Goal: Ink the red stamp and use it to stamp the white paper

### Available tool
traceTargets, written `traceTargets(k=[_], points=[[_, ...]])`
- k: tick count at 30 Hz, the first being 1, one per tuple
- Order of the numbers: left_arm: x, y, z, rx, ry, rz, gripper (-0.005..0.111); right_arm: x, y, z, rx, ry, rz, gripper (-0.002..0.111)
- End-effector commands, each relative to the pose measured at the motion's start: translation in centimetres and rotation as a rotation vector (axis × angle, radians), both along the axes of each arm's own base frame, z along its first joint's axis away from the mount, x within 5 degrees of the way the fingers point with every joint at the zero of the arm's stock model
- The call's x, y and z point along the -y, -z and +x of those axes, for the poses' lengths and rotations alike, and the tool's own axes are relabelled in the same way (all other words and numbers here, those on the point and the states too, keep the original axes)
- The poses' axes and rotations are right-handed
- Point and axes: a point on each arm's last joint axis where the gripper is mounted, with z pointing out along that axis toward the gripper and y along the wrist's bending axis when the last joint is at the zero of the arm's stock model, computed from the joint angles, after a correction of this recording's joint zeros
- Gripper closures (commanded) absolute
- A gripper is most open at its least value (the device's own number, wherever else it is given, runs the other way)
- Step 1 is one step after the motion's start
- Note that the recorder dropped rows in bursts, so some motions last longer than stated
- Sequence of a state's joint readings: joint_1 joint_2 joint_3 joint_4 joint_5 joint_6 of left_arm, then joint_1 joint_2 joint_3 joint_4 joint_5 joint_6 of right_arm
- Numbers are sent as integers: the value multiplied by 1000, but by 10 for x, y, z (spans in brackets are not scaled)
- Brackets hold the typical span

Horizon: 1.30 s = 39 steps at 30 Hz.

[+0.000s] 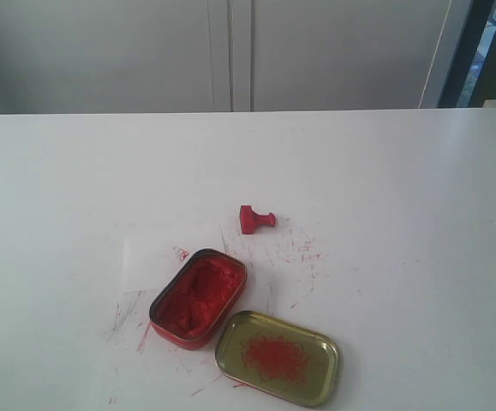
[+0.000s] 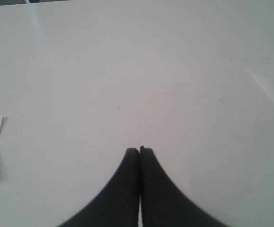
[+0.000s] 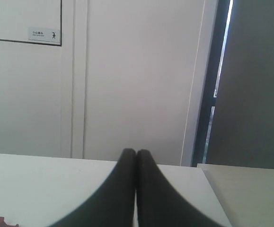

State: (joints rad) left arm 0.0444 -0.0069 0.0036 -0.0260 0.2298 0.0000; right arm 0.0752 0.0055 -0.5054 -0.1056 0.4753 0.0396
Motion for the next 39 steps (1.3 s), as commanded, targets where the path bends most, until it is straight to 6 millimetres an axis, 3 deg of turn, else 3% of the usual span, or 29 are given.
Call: traceTargets(k=[1,8,20,25,32,39], points=[[0,-1,0,-5,-2,1,107,-1,2,0,3,-11,16,108],[0,-1,0,-5,-2,1,107,-3,20,10,-60,-19,27,108],[0,-1,0,-5,-2,1,107,-6,102,38,-320,-23,29,108],[0,-1,0,-5,-2,1,107,-7,116,45,-273,-36,53,108],[0,-1,0,-5,-2,1,107,-8,146,49,-348,-37,62,108],[0,-1,0,-5,-2,1,107,-8,148,49,-365,-40,72,108]])
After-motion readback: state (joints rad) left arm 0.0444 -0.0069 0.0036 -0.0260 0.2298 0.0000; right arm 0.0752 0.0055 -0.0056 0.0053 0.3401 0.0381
